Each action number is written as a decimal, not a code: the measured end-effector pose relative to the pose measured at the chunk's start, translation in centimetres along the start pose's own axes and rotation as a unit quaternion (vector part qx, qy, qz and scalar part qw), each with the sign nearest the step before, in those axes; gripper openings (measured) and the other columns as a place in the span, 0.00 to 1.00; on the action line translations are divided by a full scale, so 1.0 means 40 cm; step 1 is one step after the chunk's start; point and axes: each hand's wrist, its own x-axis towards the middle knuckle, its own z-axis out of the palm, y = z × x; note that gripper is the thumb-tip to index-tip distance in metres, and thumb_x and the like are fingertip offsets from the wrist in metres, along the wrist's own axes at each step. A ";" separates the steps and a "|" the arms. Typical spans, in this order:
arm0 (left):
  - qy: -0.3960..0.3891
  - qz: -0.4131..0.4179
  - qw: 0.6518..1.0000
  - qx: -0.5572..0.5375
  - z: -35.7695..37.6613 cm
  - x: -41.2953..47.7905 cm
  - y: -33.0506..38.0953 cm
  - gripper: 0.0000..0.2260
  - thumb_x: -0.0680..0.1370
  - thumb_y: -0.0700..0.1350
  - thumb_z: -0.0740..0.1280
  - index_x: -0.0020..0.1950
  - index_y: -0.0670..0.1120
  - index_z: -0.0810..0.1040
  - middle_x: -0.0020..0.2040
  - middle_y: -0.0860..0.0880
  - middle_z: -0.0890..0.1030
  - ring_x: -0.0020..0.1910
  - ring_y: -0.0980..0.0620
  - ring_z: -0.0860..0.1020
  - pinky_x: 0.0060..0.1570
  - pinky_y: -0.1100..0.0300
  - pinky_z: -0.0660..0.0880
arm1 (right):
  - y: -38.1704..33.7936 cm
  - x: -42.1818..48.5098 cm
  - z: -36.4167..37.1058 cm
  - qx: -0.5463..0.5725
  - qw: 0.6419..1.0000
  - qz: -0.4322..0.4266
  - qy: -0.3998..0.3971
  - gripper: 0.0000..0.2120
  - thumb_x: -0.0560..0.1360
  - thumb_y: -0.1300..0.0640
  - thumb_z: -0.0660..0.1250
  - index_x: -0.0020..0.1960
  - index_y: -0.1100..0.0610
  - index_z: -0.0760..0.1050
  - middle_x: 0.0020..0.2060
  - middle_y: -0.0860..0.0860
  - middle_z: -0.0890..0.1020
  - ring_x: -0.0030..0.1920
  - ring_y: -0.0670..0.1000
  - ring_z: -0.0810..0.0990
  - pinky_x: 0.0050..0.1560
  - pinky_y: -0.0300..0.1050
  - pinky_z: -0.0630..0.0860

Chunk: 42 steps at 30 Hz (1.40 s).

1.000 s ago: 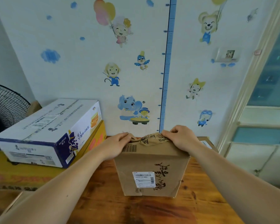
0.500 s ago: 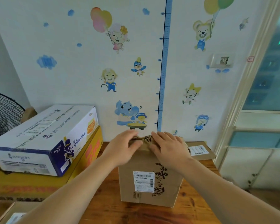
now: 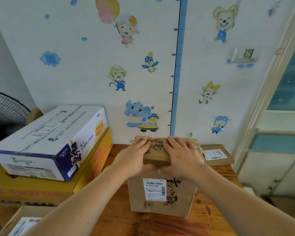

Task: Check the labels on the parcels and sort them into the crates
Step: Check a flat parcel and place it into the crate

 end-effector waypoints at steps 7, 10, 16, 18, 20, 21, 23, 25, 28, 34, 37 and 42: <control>-0.032 0.007 0.999 -0.002 -0.059 -0.018 0.024 0.37 0.80 0.57 0.61 0.81 0.48 0.43 0.81 0.51 0.44 0.79 0.54 0.44 0.77 0.51 0.52 | 0.008 0.001 -0.015 0.000 1.000 -0.002 0.011 0.46 0.75 0.32 0.60 0.80 0.51 0.39 0.80 0.49 0.44 0.80 0.53 0.43 0.78 0.57 0.46; -0.025 0.012 1.000 0.010 -0.060 -0.015 0.020 0.40 0.78 0.63 0.61 0.81 0.49 0.43 0.81 0.53 0.44 0.79 0.54 0.44 0.77 0.52 0.51 | 0.013 -0.004 -0.014 0.008 0.999 0.002 0.031 0.44 0.76 0.33 0.61 0.80 0.49 0.42 0.80 0.49 0.47 0.79 0.52 0.45 0.78 0.57 0.46; -0.024 0.001 1.000 0.001 -0.038 -0.008 0.012 0.39 0.79 0.61 0.62 0.81 0.49 0.45 0.81 0.52 0.43 0.79 0.54 0.44 0.76 0.52 0.54 | 0.006 -0.002 -0.015 0.017 1.000 -0.003 0.012 0.40 0.77 0.34 0.59 0.80 0.48 0.46 0.80 0.48 0.48 0.79 0.51 0.46 0.77 0.56 0.47; -0.024 -0.005 1.000 0.008 -0.027 -0.006 0.010 0.40 0.77 0.64 0.62 0.81 0.49 0.46 0.81 0.52 0.43 0.79 0.54 0.43 0.75 0.52 0.54 | 0.001 0.000 -0.009 0.001 1.000 -0.004 -0.002 0.40 0.77 0.33 0.58 0.80 0.48 0.46 0.80 0.49 0.46 0.79 0.51 0.44 0.78 0.57 0.46; -0.024 -0.010 1.000 0.007 -0.021 -0.008 0.010 0.41 0.77 0.64 0.63 0.81 0.49 0.46 0.81 0.52 0.42 0.79 0.54 0.41 0.75 0.52 0.55 | 0.000 -0.001 -0.001 -0.005 1.000 -0.003 -0.002 0.40 0.76 0.32 0.57 0.80 0.48 0.46 0.80 0.49 0.46 0.79 0.51 0.43 0.78 0.57 0.45; -0.022 -0.010 1.000 0.004 -0.019 -0.009 0.010 0.41 0.77 0.64 0.63 0.81 0.49 0.45 0.81 0.52 0.42 0.79 0.54 0.41 0.75 0.52 0.56 | 0.003 -0.001 0.002 -0.004 1.000 -0.004 0.004 0.41 0.76 0.32 0.57 0.80 0.48 0.45 0.80 0.49 0.46 0.79 0.51 0.44 0.78 0.57 0.45; -0.013 -0.005 1.000 -0.005 -0.015 -0.011 0.006 0.42 0.77 0.63 0.64 0.81 0.48 0.43 0.81 0.52 0.43 0.79 0.54 0.42 0.74 0.53 0.57 | 0.007 -0.002 0.004 0.000 1.000 -0.008 0.021 0.41 0.76 0.34 0.58 0.80 0.49 0.43 0.80 0.49 0.46 0.79 0.51 0.44 0.78 0.56 0.46; -0.001 0.001 1.000 -0.023 -0.014 -0.013 0.000 0.42 0.78 0.62 0.64 0.81 0.49 0.43 0.81 0.52 0.44 0.79 0.54 0.43 0.74 0.54 0.56 | 0.009 -0.005 0.001 0.011 0.999 -0.011 0.038 0.42 0.76 0.35 0.60 0.80 0.48 0.42 0.80 0.48 0.47 0.79 0.51 0.45 0.78 0.57 0.45; 0.013 -0.012 0.998 -0.053 -0.016 -0.017 -0.018 0.41 0.78 0.60 0.65 0.81 0.50 0.43 0.81 0.53 0.45 0.79 0.53 0.43 0.75 0.53 0.53 | 0.024 -0.013 0.003 0.019 0.997 0.011 0.072 0.41 0.76 0.35 0.60 0.80 0.47 0.44 0.79 0.48 0.51 0.79 0.52 0.46 0.78 0.59 0.43; 0.053 -0.110 0.977 -0.174 0.009 -0.041 -0.076 0.42 0.74 0.59 0.71 0.80 0.59 0.48 0.81 0.54 0.46 0.79 0.46 0.53 0.76 0.48 0.56 | 0.074 -0.048 0.041 0.253 0.954 0.146 0.066 0.46 0.75 0.43 0.70 0.79 0.44 0.42 0.79 0.52 0.55 0.75 0.57 0.62 0.70 0.57 0.67; 0.105 -0.158 0.947 -0.261 0.020 -0.055 -0.081 0.42 0.73 0.54 0.74 0.80 0.56 0.52 0.80 0.51 0.53 0.76 0.48 0.61 0.72 0.51 0.62 | 0.078 -0.047 0.094 0.371 0.906 0.197 0.050 0.45 0.73 0.48 0.73 0.79 0.44 0.46 0.67 0.49 0.75 0.63 0.53 0.76 0.62 0.54 0.76; 0.087 -0.235 0.863 -0.438 0.083 -0.084 -0.070 0.33 0.75 0.47 0.73 0.76 0.50 0.61 0.65 0.51 0.75 0.56 0.54 0.72 0.54 0.58 0.69 | 0.078 -0.050 0.160 0.435 0.878 0.198 0.034 0.34 0.74 0.50 0.73 0.74 0.46 0.59 0.47 0.37 0.78 0.48 0.40 0.78 0.49 0.42 0.78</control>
